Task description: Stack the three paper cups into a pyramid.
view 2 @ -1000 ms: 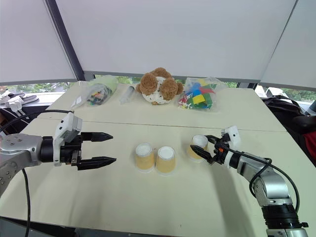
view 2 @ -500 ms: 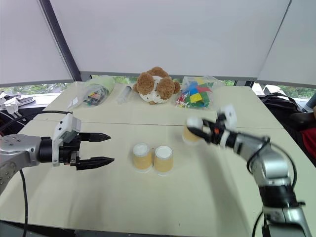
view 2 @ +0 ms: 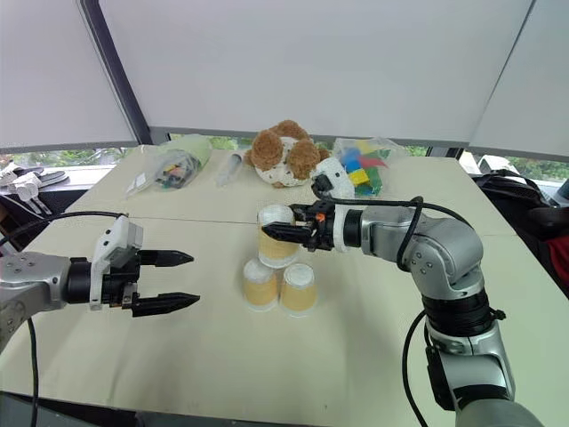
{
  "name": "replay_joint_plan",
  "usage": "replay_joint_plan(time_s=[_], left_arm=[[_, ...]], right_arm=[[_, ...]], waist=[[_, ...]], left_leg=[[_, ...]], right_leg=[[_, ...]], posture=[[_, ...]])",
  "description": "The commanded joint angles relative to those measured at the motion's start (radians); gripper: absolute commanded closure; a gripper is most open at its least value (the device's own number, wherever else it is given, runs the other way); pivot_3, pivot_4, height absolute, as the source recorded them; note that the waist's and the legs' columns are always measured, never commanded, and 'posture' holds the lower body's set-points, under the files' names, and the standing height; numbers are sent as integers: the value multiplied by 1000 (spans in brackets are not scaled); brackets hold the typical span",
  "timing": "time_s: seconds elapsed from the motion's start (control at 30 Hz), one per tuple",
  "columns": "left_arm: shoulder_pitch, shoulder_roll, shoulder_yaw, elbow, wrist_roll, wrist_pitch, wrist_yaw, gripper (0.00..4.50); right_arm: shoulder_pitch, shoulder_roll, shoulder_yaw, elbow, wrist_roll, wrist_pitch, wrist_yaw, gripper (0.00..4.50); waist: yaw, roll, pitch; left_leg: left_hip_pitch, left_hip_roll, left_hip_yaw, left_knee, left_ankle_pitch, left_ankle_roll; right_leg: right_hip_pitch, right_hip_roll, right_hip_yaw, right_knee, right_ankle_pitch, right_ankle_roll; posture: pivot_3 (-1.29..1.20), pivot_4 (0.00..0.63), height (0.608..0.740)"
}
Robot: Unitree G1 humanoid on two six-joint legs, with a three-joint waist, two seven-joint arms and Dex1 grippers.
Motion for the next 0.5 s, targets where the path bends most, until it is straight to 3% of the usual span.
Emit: replay_joint_plan(time_s=[0.03,0.5], left_arm=[[7,-3,43,-33,-5,-21,18,0],[-1,-11,19,-16,4,-47,37,0]], right_arm=[[-3,2,-9,-33,15,5,-1,2178],[54,36,5,-48,12,-12,-3,2178]], waist=[[-1,0,0],[-2,0,0]], left_leg=[[0,0,0,0,0,0],[0,0,0,-1,0,0]], right_leg=[[0,0,0,0,0,0],[0,1,0,0,0,0]], posture=[[0,150,740],[0,150,740]])
